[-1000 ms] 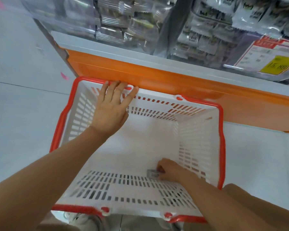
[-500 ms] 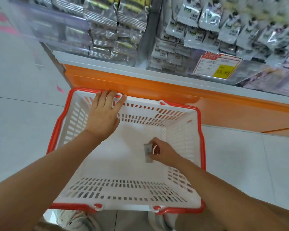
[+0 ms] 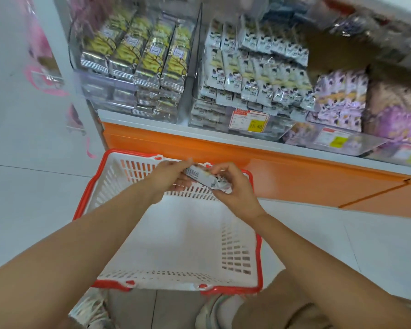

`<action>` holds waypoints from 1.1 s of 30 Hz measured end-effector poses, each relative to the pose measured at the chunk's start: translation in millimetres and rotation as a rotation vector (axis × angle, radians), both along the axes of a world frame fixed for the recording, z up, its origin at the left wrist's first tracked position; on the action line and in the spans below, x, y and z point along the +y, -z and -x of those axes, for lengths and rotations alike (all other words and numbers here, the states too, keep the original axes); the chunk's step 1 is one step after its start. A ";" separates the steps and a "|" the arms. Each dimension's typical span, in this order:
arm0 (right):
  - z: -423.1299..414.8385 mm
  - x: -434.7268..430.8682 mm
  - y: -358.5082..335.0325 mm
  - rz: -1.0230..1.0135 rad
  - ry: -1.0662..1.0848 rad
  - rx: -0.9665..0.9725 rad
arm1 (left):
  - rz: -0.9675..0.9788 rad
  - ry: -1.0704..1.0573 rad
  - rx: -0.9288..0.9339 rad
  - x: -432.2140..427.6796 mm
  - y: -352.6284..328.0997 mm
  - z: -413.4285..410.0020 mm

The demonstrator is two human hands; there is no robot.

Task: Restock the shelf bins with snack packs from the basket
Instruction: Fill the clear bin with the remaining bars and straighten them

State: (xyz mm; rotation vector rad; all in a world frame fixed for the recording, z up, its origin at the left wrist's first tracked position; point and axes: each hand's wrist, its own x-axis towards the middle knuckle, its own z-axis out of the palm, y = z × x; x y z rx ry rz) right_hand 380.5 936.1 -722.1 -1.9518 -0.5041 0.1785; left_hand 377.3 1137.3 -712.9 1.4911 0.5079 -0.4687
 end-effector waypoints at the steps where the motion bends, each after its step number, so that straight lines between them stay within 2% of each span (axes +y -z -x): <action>1: 2.3 -1.1 -6.3 -0.001 -0.009 -0.017 | -0.008 -0.019 -0.030 -2.5 -5.6 0.5; 6: 17.3 -10.3 -36.8 0.106 -0.041 -0.078 | -0.014 -0.045 -0.198 -4.5 -35.2 9.2; 14: 18.9 -9.5 -84.9 0.115 0.014 -0.228 | -0.111 -0.075 -0.412 -9.8 -79.1 14.0; 18: 14.3 -5.8 -116.9 0.050 0.083 -0.340 | -0.316 -0.074 -0.658 -2.8 -103.2 11.3; 23: -19.3 -1.2 -158.1 0.026 0.211 -0.467 | -0.898 -0.112 -1.007 20.3 -110.5 -13.2; 27: -56.7 14.6 -183.0 0.066 0.316 -0.520 | -1.170 -0.017 -1.030 39.1 -103.5 -35.9; 33: -127.2 48.9 -189.1 0.223 0.423 -0.544 | -1.331 0.116 -0.958 49.7 -94.0 -54.1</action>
